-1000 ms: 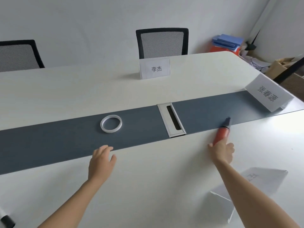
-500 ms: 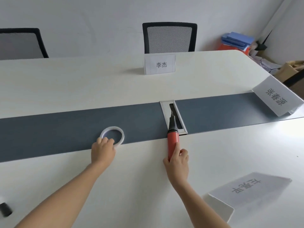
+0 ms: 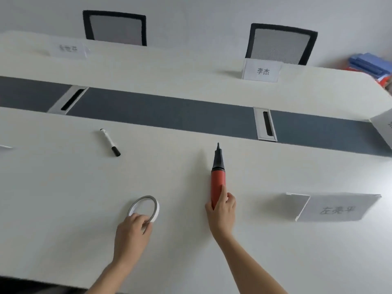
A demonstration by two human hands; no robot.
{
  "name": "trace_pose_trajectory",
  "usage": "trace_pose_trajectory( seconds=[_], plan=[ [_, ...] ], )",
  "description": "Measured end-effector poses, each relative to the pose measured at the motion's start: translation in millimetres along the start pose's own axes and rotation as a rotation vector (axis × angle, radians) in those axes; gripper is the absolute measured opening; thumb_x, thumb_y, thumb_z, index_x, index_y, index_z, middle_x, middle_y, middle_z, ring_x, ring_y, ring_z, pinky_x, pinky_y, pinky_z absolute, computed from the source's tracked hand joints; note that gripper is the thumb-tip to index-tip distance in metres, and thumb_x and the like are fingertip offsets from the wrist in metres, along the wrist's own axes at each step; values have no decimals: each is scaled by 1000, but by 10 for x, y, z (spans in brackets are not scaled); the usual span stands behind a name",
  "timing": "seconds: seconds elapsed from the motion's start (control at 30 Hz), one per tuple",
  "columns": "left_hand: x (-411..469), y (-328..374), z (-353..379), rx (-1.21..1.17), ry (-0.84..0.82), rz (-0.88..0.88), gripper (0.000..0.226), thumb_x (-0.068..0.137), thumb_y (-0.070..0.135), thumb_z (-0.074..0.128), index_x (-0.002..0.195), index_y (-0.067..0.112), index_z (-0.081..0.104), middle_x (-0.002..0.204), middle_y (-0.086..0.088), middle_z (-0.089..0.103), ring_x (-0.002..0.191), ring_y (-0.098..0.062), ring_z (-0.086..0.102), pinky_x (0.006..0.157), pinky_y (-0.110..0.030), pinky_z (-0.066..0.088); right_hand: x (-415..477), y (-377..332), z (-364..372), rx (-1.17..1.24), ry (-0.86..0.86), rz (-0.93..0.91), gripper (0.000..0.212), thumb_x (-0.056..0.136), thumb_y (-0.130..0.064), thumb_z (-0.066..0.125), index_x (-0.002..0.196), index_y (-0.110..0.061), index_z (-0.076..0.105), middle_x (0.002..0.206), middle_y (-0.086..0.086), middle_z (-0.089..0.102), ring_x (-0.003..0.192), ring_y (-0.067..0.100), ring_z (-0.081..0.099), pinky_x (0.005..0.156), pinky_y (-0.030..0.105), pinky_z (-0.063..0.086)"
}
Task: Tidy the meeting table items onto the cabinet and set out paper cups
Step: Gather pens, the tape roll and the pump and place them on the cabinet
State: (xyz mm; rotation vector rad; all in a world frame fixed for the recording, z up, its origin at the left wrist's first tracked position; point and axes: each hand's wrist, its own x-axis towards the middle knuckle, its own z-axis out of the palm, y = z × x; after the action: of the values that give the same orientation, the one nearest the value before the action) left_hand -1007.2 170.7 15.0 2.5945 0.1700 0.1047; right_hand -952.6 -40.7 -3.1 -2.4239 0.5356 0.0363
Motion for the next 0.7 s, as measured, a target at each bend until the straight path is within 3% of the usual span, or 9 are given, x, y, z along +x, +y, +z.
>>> trace_pose_trajectory(
  seconds=[0.1,0.2,0.27,0.4,0.53,0.7],
  plan=[
    [-427,-137,-289,-132,72,-257,5,76,4,68,74,8,66,73,-3,62,68,-26,58,59,-30,39,-531,-44,143,85,-17,-113,64,79,-15,59,134,-23,28,122,16,46,110,32,48,75,38,50],
    [-841,-249,-503,-184,154,-349,1,78,4,66,77,4,64,69,4,57,69,-25,56,62,-31,38,-1109,-144,302,170,-55,-275,67,72,-12,67,125,-25,28,114,21,53,97,37,58,63,39,53],
    [-1057,-356,-574,-199,182,-408,2,79,5,65,78,3,64,68,8,55,69,-25,56,63,-32,40,-1431,-242,328,196,-81,-353,57,75,-23,58,125,-22,30,113,21,54,92,35,60,61,36,53],
    [-1336,-524,-632,-273,196,-490,8,80,8,65,75,13,61,73,-2,61,70,-24,58,65,-33,43,-1701,-312,273,167,-77,-476,53,75,-34,42,124,-18,33,111,21,55,90,34,61,61,33,54],
    [-1523,-632,-734,-328,204,-493,13,82,11,63,72,18,57,72,-1,61,70,-22,58,65,-33,43,-1931,-379,239,221,-27,-416,55,73,-42,35,125,-27,25,120,22,50,98,37,57,68,34,47],
    [-2083,-1005,-980,-337,219,-505,16,82,11,62,67,15,56,69,0,61,68,-26,58,63,-34,45,-2689,-607,382,257,-100,-453,56,72,-45,37,125,-32,24,127,16,45,104,34,56,73,48,54]
  ],
)
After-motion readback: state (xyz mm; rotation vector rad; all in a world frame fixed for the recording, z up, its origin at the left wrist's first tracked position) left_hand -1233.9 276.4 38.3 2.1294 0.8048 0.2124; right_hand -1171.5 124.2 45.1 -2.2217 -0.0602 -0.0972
